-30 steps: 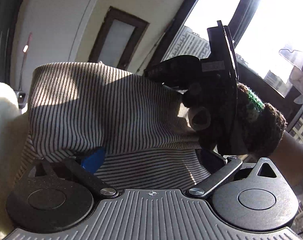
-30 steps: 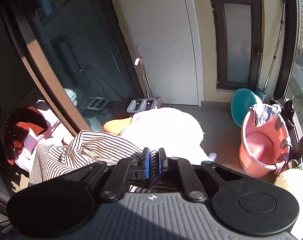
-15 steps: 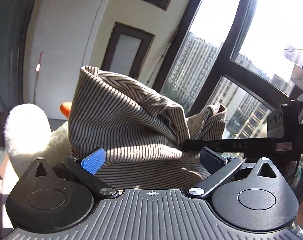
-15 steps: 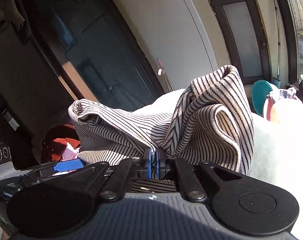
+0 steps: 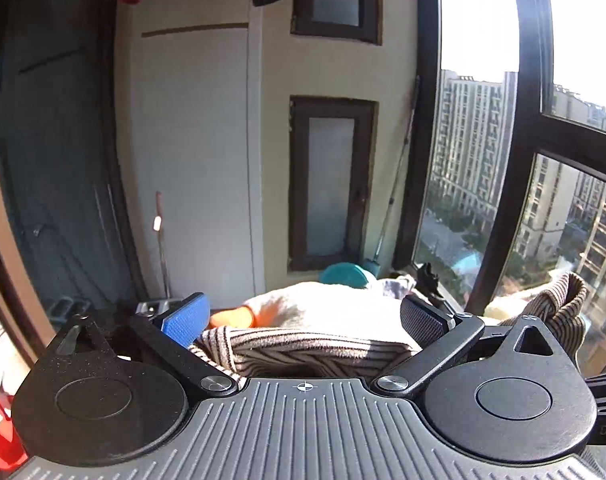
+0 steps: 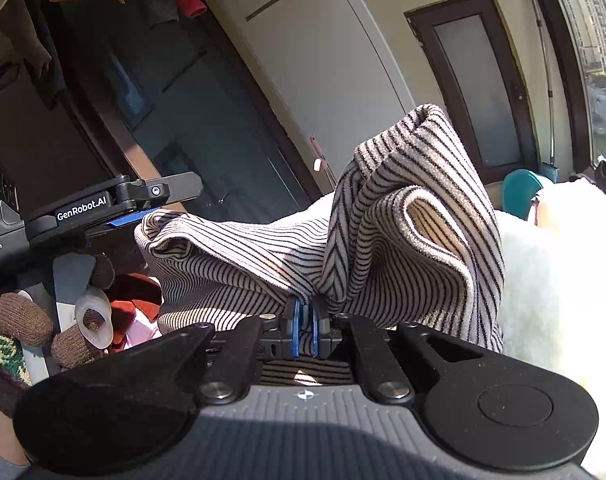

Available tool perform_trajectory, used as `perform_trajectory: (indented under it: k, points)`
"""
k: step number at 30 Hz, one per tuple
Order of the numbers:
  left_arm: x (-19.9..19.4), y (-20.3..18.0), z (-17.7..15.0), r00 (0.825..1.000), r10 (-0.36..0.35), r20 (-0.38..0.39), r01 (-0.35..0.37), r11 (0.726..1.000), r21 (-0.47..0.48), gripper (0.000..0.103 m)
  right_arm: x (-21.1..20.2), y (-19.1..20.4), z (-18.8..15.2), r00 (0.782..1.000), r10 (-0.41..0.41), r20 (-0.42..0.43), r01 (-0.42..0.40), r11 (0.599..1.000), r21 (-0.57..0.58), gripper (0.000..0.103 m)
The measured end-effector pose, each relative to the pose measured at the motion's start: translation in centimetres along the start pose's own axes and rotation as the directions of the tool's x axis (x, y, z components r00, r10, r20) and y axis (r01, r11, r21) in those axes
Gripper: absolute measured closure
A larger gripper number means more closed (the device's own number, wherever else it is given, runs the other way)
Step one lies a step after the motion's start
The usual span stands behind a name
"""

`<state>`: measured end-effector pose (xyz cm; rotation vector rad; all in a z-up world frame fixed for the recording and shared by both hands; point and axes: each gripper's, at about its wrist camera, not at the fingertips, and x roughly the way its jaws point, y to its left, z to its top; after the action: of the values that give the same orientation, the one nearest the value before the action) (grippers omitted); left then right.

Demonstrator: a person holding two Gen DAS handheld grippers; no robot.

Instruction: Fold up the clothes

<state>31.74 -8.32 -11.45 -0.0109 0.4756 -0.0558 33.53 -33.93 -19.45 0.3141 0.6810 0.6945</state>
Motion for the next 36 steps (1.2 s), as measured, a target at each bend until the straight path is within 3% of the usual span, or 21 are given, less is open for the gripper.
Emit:
perform_trajectory:
  k: [1,3,6,10,13,14,16,19,21,25,28,29,32,35,36]
  points:
    - [0.1,0.3,-0.5,1.0,-0.015,-0.013,0.015,1.0,-0.02,0.005,0.0,0.1,0.0,1.0,-0.005,0.001,0.005,1.0,-0.008,0.099]
    - [0.1,1.0,-1.3,0.999,-0.036,-0.035,0.034,0.998,-0.061,0.04,-0.1,0.3,-0.1,1.0,-0.016,0.004,0.016,1.0,-0.021,0.099]
    - [-0.8,1.2,-2.9,0.999,-0.027,-0.017,0.026,0.999,-0.048,0.046,-0.7,0.7,0.2,0.999,-0.033,0.014,0.033,0.998,-0.055,0.098]
    - [-2.5,0.0,-5.0,1.0,0.005,0.02,-0.006,0.999,0.04,0.047,-1.8,3.1,0.9,0.997,-0.07,0.028,0.074,0.98,-0.184,0.093]
    - [-3.1,0.3,-5.5,1.0,-0.004,0.028,0.003,1.0,0.031,0.046,-2.7,5.5,2.2,0.993,-0.065,0.099,0.09,0.959,-0.269,0.092]
    - [-3.2,0.5,-5.6,1.0,-0.01,0.026,0.01,1.0,0.02,0.046,-2.9,6.0,3.1,0.989,-0.063,0.132,0.097,0.958,-0.269,0.091]
    - [-3.3,0.9,-5.7,1.0,-0.017,0.024,0.017,1.0,0.001,0.044,-2.8,6.1,4.5,0.981,-0.074,0.181,0.119,0.961,-0.248,0.078]
    - [-3.5,1.7,-5.8,0.999,-0.04,0.021,0.041,0.999,-0.033,0.04,-1.9,4.9,5.8,0.957,-0.17,0.236,0.221,0.953,-0.209,0.074]
    - [-3.8,2.3,-5.8,0.998,-0.064,0.026,0.065,0.996,-0.058,0.036,-1.3,2.6,5.1,0.954,-0.221,0.204,0.251,0.959,-0.133,0.074]
    - [-5.1,3.6,-5.5,0.994,-0.1,0.042,0.105,0.987,-0.123,0.033,-1.9,0.1,1.4,0.965,-0.209,0.158,0.218,0.975,-0.04,0.075]
    - [-6.9,4.4,-4.7,0.99,-0.116,0.081,0.129,0.977,-0.17,0.044,-2.8,0.0,-1.0,0.962,-0.206,0.182,0.216,0.976,-0.036,0.075]
    - [-7.8,4.3,-4.2,0.986,-0.12,0.113,0.138,0.976,-0.168,0.049,-3.0,0.0,-1.5,0.96,-0.208,0.188,0.218,0.975,-0.037,0.075]
    - [-9.9,3.4,-2.7,0.969,-0.155,0.191,0.182,0.975,-0.13,0.048,-3.2,0.0,-2.1,0.956,-0.214,0.2,0.224,0.974,-0.027,0.075]
    - [-10.2,2.0,-2.2,0.951,-0.224,0.211,0.247,0.965,-0.085,0.045,-3.5,-0.1,-2.4,0.955,-0.211,0.207,0.218,0.976,-0.012,0.075]
    - [-9.4,1.5,-2.3,0.956,-0.229,0.185,0.247,0.966,-0.08,0.045,-3.5,-0.1,-2.5,0.955,-0.209,0.209,0.217,0.976,-0.012,0.075]
